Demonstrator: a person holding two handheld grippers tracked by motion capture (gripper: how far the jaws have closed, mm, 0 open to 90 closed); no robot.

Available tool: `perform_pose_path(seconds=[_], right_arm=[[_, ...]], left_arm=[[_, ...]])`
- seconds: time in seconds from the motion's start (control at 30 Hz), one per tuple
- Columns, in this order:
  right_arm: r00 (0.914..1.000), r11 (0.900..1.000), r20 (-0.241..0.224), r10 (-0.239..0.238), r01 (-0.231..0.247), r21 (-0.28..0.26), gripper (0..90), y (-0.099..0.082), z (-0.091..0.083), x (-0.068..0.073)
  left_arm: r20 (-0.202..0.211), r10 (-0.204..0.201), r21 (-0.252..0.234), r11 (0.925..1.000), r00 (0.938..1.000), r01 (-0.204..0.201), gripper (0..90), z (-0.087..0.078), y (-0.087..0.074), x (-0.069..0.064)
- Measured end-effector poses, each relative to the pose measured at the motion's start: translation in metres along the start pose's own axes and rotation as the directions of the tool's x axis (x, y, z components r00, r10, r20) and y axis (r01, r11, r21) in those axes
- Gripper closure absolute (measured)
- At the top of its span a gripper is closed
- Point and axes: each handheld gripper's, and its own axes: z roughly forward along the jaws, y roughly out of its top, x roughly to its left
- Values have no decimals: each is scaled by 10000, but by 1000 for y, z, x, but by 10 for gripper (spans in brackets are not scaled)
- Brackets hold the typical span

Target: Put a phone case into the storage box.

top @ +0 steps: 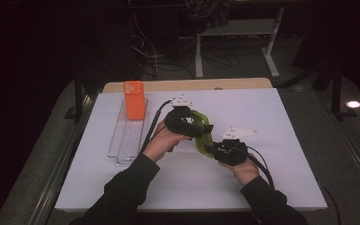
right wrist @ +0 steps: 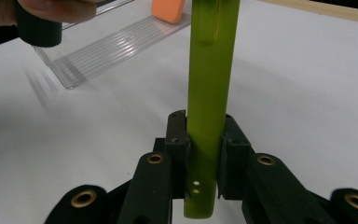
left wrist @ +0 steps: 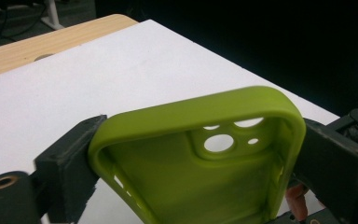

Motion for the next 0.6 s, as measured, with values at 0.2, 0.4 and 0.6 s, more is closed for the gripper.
perform_pose_path(seconds=[0.2, 0.4, 0.6], right_arm=[[10000, 9999, 16, -42, 42, 136, 755, -1, 1, 2], [9998, 9996, 72, -195, 193, 220, 753, -1, 1, 3], [9997, 9993, 44, -244, 243, 297, 627, -2, 3, 3]], left_arm=[[85, -140, 13, 9999, 9999, 140, 113, -1, 0, 0], [108, -132, 89, 9999, 9999, 132, 130, -3, 1, -2], [138, -137, 79, 9999, 9998, 136, 139, -5, 1, -4]])
